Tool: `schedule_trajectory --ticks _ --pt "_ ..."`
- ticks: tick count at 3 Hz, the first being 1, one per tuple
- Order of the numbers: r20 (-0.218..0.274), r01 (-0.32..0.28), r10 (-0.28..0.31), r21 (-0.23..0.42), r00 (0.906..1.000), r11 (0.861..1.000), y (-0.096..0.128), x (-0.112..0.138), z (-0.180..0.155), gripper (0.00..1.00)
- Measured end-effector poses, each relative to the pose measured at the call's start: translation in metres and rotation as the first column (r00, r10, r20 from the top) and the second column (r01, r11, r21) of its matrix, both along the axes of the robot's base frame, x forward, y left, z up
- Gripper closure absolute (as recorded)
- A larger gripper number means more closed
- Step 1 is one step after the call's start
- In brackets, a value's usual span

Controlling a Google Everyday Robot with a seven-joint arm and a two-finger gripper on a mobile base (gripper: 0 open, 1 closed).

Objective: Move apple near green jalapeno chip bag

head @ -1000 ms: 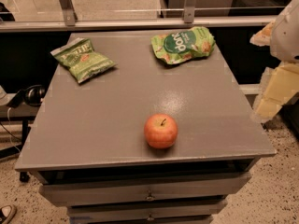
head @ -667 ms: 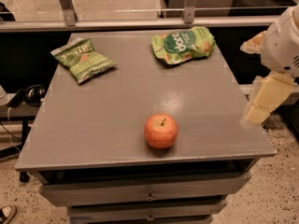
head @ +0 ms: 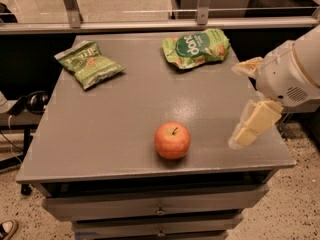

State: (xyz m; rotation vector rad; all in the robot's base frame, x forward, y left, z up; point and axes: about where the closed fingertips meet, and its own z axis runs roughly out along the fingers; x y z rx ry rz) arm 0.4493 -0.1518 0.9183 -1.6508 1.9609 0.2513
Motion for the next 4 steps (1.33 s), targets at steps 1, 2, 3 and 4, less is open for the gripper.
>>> schedule_trajectory --ticks 1,2,3,4 --pt "0.009 -0.044 0.044 0.095 0.999 0.995 0.024 0.003 -0.023 0.0" --pt "0.009 -0.066 0.065 0.163 0.9978 0.984 0.042 0.007 -0.045 0.0" --pt "-0.002 -0.072 0.074 0.23 0.9972 0.971 0.06 0.003 -0.059 0.0" --pt "-0.008 -0.079 0.085 0.294 0.9964 0.953 0.08 -0.006 -0.059 0.0"
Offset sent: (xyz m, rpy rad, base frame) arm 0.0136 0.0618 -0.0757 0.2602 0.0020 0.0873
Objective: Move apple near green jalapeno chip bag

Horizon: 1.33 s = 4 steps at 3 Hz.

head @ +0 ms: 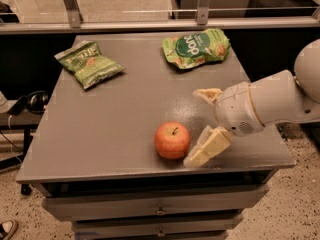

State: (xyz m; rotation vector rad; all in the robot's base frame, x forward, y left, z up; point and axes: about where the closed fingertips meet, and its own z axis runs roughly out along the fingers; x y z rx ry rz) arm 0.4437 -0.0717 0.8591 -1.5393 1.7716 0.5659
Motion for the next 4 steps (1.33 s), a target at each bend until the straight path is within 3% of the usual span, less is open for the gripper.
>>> schedule_trajectory --ticks 2,3,4 --pt "-0.011 -0.012 0.013 0.126 0.9998 0.992 0.035 -0.011 0.0 0.0" --pt "-0.024 0.002 0.002 0.144 0.9997 0.99 0.037 -0.012 -0.008 0.0" --pt "-0.028 0.013 -0.008 0.159 0.9996 0.987 0.037 -0.011 -0.012 0.18"
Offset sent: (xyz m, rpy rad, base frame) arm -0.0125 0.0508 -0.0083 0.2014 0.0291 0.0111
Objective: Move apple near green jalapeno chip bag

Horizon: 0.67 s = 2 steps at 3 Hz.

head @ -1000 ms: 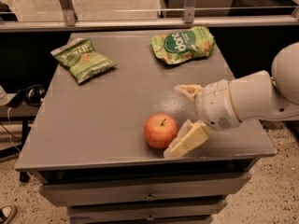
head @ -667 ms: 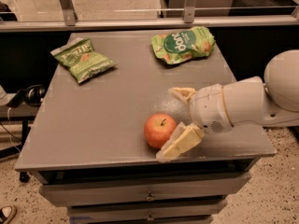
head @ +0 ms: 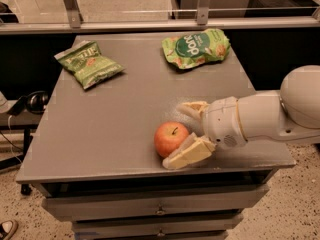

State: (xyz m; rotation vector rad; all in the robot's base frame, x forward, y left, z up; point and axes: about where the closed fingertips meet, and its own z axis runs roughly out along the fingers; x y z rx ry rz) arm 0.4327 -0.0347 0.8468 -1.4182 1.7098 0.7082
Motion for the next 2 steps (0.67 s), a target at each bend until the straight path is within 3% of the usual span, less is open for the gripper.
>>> schedule_trajectory --ticks 2 --pt "-0.012 0.038 -0.038 0.015 0.9992 0.999 -0.0071 -0.001 -0.002 0.64"
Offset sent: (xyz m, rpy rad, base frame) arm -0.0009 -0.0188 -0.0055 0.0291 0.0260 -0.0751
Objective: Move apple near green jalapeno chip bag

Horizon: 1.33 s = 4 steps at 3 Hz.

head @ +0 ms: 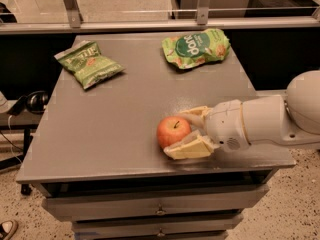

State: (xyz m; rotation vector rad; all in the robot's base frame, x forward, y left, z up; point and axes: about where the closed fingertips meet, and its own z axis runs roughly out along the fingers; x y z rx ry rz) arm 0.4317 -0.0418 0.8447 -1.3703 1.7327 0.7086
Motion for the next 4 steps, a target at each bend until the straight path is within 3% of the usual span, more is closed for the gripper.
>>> schedule_trajectory --ticks 1,2,3,4 --pt "0.005 0.015 -0.015 0.001 0.9999 1.0 -0.004 0.001 0.004 0.87" --pt "0.022 0.029 -0.029 -0.006 0.9993 1.0 -0.01 0.005 0.013 1.0" --pt "0.092 0.049 -0.046 -0.029 0.9947 0.998 -0.017 0.018 0.047 1.0" --pt "0.092 0.049 -0.046 -0.029 0.9947 0.998 -0.017 0.018 0.047 1.0"
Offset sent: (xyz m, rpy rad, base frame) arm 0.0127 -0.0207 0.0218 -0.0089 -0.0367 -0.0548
